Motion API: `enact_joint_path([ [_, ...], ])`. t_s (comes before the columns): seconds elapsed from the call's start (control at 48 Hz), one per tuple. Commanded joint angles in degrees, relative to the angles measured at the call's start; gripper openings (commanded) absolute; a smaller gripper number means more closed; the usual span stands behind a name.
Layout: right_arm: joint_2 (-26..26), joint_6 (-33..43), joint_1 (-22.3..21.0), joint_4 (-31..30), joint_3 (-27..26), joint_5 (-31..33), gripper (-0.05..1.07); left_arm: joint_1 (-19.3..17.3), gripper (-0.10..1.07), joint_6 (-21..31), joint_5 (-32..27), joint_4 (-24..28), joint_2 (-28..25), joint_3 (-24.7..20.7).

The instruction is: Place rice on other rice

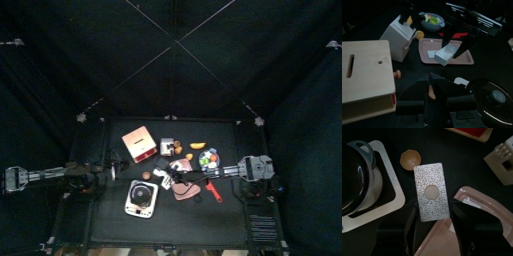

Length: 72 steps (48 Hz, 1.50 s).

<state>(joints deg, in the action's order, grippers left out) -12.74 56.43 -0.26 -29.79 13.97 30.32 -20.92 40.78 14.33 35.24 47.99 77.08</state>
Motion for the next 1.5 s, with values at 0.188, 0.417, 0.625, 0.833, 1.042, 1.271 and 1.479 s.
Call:
enact_joint_path([
  [0.188, 5.0, 7.8, 0.8, -0.8, 2.5, 5.7, 0.74, -0.1, 0.55, -0.1, 0.2, -0.1, -0.2, -0.8],
  [0.417, 6.2, 20.0, 1.8, -4.3, 6.2, 6.9, 0.74, -0.1, 0.55, -0.1, 0.1, -0.1, -0.2, -0.6],
  [0.625, 4.4, 34.2, 3.3, -11.6, 8.1, 7.8, 0.74, -0.1, 0.55, -0.1, 0.2, -0.1, -0.2, -0.6],
  [0.833, 2.1, 43.2, 5.1, -17.0, 8.0, 9.8, 0.74, -0.2, 0.55, -0.1, 0.2, -0.1, -0.2, -0.5],
  [1.042, 0.5, 44.8, 5.4, -16.8, 7.8, 11.0, 0.74, -0.1, 0.55, -0.1, 0.2, -0.1, -0.2, -0.6],
  [1.271, -0.2, 44.9, 5.4, -16.2, 7.7, 11.0, 0.74, -0.1, 0.55, -0.1, 0.2, -0.1, -0.2, -0.6],
  [1.479, -0.6, 44.8, 5.4, -15.8, 7.7, 11.3, 0.74, -0.2, 0.55, -0.1, 0.1, -0.1, -0.2, -0.6],
])
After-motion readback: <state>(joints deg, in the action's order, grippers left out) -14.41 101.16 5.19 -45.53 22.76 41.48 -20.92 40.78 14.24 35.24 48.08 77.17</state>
